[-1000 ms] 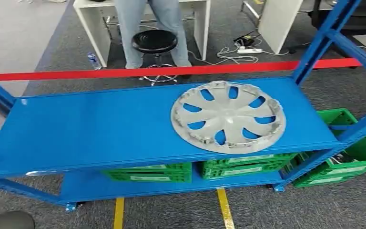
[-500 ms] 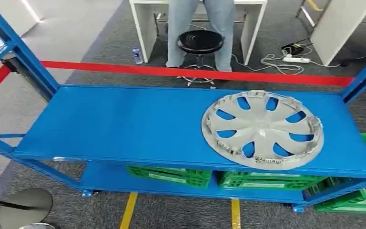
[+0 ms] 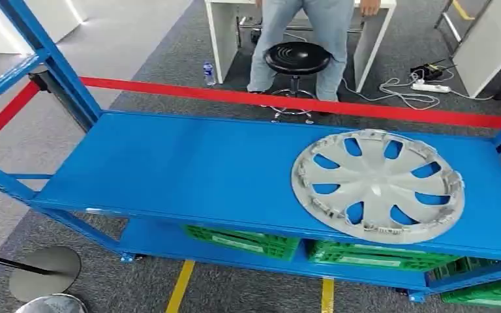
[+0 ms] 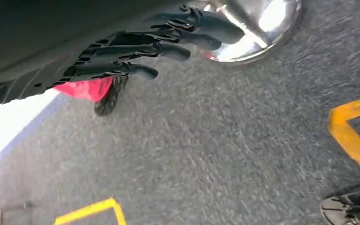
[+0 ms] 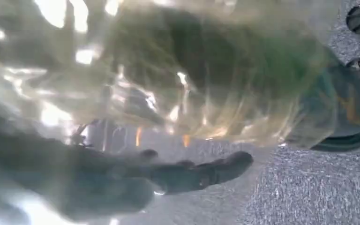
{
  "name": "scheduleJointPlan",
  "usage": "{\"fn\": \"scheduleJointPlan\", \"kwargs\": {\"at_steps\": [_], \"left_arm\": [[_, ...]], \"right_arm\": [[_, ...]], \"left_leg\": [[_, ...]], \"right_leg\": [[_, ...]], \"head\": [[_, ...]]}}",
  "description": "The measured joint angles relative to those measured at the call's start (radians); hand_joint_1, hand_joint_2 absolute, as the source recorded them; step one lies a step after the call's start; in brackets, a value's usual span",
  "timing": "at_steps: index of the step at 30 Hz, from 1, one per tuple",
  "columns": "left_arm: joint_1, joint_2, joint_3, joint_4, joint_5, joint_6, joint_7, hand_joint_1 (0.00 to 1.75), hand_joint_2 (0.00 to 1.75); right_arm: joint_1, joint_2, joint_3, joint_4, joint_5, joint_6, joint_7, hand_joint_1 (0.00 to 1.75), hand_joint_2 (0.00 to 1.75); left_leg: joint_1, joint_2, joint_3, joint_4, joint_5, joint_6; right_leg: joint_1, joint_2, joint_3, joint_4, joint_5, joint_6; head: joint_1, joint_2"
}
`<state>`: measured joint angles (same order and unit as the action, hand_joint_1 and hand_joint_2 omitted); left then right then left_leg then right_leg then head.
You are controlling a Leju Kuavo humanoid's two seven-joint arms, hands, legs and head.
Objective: Take the parts from the cabinet and place them on the table.
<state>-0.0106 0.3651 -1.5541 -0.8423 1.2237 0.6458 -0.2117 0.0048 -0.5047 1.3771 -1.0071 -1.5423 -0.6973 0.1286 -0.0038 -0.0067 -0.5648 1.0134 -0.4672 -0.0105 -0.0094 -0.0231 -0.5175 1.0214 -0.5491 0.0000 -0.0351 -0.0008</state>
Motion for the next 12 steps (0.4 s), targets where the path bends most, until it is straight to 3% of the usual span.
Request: {"fn": "scheduleJointPlan", "kwargs": {"at_steps": [1,2,7,8,9,12], "left_arm": [[0.002,0.000,0.000,-0.001,0.000,0.000,0.000,0.00,1.75],[0.004,0.000,0.000,-0.001,0.000,0.000,0.000,0.00,1.75],[0.003,-0.002,0.002,-0.002,0.049,-0.012,0.000,0.00,1.75],[0.004,-0.001,0.007,-0.002,0.053,-0.013,-0.007,0.00,0.00],[0.006,0.000,0.011,-0.002,0.044,-0.013,-0.022,0.00,0.00],[0.005,0.003,0.011,-0.003,0.041,-0.006,-0.045,0.00,0.00]], "right_arm": [[0.000,0.000,0.000,0.000,0.000,0.000,0.000,0.00,0.00],[0.000,0.000,0.000,-0.001,0.000,0.000,0.000,0.00,1.75],[0.003,0.000,-0.006,-0.002,-0.003,0.022,0.000,0.00,1.75],[0.005,0.000,-0.011,-0.002,-0.003,0.025,0.000,0.00,1.75],[0.005,0.000,-0.015,-0.002,0.000,0.026,0.000,0.00,0.00],[0.004,0.000,-0.014,-0.002,0.017,0.025,0.000,0.00,0.00]], "left_leg": [[-0.002,0.000,0.001,0.000,-0.001,0.004],[-0.003,0.000,0.001,0.000,-0.002,0.005],[-0.003,0.000,0.004,0.000,-0.006,0.015],[-0.003,0.000,0.004,0.000,-0.006,0.015],[-0.003,0.000,0.004,0.000,-0.007,0.016],[-0.003,0.000,0.005,0.001,-0.008,0.018]], "right_leg": [[-0.001,0.000,0.002,-0.002,0.000,0.000],[-0.002,0.000,0.004,-0.005,0.000,0.001],[-0.002,0.001,0.013,-0.018,0.004,0.009],[-0.002,0.001,0.013,-0.018,0.004,0.009],[-0.003,0.001,0.013,-0.019,0.005,0.011],[-0.003,0.001,0.015,-0.021,0.004,0.016]], "head": [[0.001,0.000],[0.001,0.000],[0.001,0.000],[0.000,0.000],[0.000,0.000],[0.001,0.000]]}}
